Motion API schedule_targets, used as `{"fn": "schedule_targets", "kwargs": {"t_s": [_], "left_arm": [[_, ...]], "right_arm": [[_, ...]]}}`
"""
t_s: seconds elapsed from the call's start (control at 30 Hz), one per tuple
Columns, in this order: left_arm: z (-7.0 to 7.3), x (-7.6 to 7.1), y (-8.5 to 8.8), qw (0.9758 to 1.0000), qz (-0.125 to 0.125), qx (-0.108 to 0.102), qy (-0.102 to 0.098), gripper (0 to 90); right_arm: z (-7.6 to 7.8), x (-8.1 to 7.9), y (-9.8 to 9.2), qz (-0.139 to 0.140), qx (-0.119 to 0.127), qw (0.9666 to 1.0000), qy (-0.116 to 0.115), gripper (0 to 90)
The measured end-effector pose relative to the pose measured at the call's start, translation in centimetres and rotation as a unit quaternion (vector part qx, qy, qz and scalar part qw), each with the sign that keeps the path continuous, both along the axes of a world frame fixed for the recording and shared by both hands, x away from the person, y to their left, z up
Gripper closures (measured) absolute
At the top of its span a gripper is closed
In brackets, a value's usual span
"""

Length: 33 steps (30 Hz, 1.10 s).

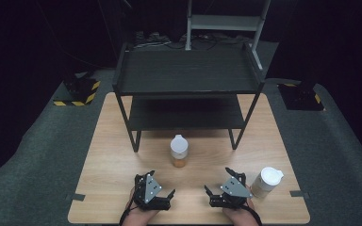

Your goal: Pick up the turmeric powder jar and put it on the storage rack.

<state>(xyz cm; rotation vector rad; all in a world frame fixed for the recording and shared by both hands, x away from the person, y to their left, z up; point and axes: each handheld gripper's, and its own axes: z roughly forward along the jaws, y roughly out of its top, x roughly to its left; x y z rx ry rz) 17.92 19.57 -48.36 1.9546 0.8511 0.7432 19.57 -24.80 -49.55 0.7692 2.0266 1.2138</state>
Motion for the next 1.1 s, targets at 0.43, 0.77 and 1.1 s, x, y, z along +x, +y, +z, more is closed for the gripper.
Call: {"fn": "schedule_targets", "kwargs": {"t_s": [0.43,0.77,1.1], "left_arm": [[-0.17,-0.06,0.36,0.9999,-0.003,-0.01,-0.003,0.6],[-0.25,-0.09,0.57,0.9999,-0.007,-0.013,-0.005,0.4],[-0.3,-0.04,0.85,0.9998,-0.01,-0.019,-0.004,0.5]], "right_arm": [[-0.15,-0.3,0.19,0.004,-0.009,0.9999,-0.011,0.0],[-0.14,-0.25,0.13,0.0,-0.004,1.0,-0.007,0.1],[-0.18,-0.13,-0.15,-0.001,0.005,1.0,-0.005,0.1]]}}
